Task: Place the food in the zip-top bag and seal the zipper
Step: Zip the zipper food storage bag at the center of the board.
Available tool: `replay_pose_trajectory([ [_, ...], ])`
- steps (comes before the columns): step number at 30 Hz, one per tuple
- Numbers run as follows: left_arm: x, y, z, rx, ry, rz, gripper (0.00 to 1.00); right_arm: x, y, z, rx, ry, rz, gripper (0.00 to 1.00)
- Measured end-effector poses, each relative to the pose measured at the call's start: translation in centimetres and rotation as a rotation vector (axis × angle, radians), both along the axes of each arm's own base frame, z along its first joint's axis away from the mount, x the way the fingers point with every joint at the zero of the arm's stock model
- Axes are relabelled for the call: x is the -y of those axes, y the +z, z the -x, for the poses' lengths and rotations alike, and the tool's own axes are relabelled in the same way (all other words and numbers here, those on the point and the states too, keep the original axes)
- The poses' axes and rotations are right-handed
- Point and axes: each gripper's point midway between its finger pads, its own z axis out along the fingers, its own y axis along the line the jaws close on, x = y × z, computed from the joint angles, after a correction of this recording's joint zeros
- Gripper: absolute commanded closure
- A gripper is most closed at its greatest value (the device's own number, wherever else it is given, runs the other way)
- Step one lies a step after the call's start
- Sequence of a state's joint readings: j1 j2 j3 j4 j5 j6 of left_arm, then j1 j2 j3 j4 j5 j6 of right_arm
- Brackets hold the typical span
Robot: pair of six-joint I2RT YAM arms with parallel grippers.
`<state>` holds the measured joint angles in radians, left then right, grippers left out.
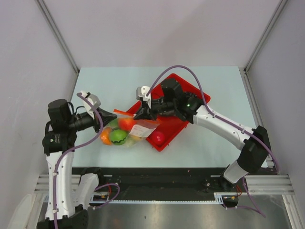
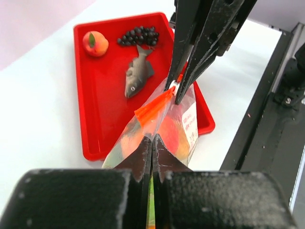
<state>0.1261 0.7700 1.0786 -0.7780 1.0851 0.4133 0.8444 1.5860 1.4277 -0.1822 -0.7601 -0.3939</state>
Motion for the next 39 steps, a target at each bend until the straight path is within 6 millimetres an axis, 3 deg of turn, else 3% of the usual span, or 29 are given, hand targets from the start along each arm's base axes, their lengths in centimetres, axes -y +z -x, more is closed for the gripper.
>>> replay_pose_trajectory([
  [12, -0.7, 1.9, -0.5, 0.018, 0.09, 0.06, 1.0, 3.7, -2.0, -1.1, -0.039, -0.059, 0.069, 1.0],
  [24, -1.3, 2.3, -1.5, 0.004, 0.133, 0.083, 1.0, 8.8, -4.6, -1.1, -0.069, -0.124, 0.15, 1.0],
  [39, -1.8, 2.5, -2.7, -0.012, 0.17, 0.104, 1.0, 14.8, -6.1, -1.9, -0.075, -0.21, 0.228, 1.0],
])
